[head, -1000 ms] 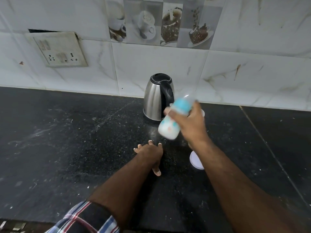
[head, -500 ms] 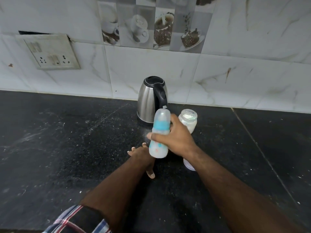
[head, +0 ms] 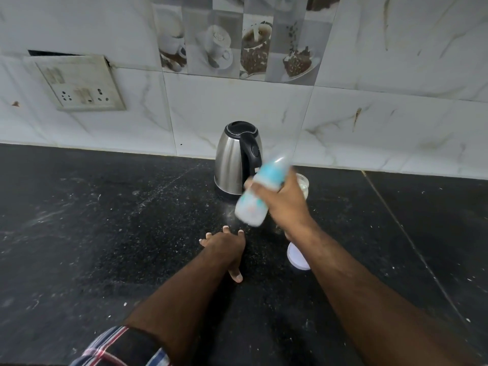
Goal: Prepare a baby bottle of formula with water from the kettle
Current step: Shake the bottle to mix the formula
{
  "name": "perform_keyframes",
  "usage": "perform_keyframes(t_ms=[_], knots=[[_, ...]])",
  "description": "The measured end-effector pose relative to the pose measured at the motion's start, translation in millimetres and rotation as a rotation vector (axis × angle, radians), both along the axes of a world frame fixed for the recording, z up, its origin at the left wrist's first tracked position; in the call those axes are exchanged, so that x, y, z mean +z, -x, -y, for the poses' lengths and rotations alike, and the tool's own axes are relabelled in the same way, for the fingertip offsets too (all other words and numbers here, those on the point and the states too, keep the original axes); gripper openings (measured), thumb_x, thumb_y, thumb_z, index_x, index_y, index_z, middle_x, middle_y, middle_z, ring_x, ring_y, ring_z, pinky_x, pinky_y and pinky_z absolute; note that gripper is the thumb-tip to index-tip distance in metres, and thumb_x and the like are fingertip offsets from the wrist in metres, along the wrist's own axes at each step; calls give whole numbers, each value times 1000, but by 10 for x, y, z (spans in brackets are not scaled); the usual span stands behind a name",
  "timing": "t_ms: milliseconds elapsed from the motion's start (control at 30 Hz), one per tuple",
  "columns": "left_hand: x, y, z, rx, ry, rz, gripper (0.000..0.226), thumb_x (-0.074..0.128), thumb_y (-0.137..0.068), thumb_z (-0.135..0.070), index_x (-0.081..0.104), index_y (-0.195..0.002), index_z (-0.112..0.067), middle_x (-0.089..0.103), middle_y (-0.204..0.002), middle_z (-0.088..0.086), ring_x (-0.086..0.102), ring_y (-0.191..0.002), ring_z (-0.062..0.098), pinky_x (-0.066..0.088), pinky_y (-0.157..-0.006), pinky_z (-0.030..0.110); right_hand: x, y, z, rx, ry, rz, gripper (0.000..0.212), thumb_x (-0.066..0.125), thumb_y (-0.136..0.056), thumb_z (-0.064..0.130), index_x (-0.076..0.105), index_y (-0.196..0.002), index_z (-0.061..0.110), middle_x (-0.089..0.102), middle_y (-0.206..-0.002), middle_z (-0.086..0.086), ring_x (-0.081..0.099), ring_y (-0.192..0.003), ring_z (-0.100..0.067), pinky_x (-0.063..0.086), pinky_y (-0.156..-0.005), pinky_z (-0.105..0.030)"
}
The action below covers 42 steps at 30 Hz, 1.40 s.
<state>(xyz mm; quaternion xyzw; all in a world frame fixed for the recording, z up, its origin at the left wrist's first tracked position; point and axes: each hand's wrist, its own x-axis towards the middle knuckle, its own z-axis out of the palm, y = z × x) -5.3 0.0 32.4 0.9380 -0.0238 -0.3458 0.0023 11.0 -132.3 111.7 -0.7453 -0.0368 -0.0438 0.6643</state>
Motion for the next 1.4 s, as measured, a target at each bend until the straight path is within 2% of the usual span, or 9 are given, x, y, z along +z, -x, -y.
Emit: perform_keyframes(t_ms=[200,367,467,633,767,900,1067,1200,1400], knots=[[49,11,7,-13,10,11,136,93,-74,-36,-7,-166,-24,-5,-173,21,14,-152,60,25,-116,76,118,-98,60,-162,-259,96,66,91,-57,48,56,-108,27,73,-102,2,75,-93,-19,63,-84,-50],[59,22,3,1,7,-6,131,91,-77,-35,-3,-167,-23,-5,-173,18,11,-153,59,23,-118,75,-82,133,13,78,160,-7,78,90,-47,55,55,-114,36,75,-105,5,75,-89,-8,63,-76,-33],[87,29,10,-6,9,2,134,91,-76,-37,-7,-166,-23,-7,-173,20,13,-152,60,24,-117,75,117,-68,65,-162,-265,98,66,90,-57,47,57,-111,27,72,-102,2,73,-85,-11,60,-72,-30],[44,32,1,8,14,2,133,92,-76,-35,-4,-166,-22,-3,-173,18,14,-153,57,24,-118,74,-50,144,17,128,174,-8,81,91,-52,48,55,-122,28,74,-105,5,74,-90,-11,62,-74,-29],[57,26,10,-4,8,10,136,92,-74,-38,-7,-166,-24,-5,-173,20,15,-152,59,26,-117,75,252,-122,101,-166,-421,132,58,88,-62,39,56,-108,22,70,-94,5,70,-82,-10,60,-77,-35],[39,22,5,-3,6,4,133,92,-75,-37,-5,-166,-22,-6,-173,20,12,-152,60,24,-118,75,-126,174,59,115,84,-70,59,95,-68,31,59,-115,27,76,-103,4,74,-85,-4,61,-73,-30],[64,29,11,-9,2,9,135,92,-75,-38,-7,-166,-24,-6,-173,20,15,-152,59,25,-117,75,177,-79,109,-155,-399,125,54,88,-64,40,59,-106,22,72,-89,9,70,-83,-10,61,-75,-34],[49,31,4,-5,5,14,135,93,-74,-36,-5,-166,-21,-4,-173,19,16,-152,58,25,-117,75,-72,136,71,114,42,-35,59,94,-63,30,61,-112,25,79,-97,4,76,-85,-10,61,-70,-29],[42,27,-3,-23,1,15,135,93,-74,-38,-5,-166,-24,-5,-173,20,17,-152,59,26,-116,75,-3,70,87,-61,-164,-11,46,89,-70,31,59,-103,26,75,-95,4,73,-80,-9,60,-73,-37]])
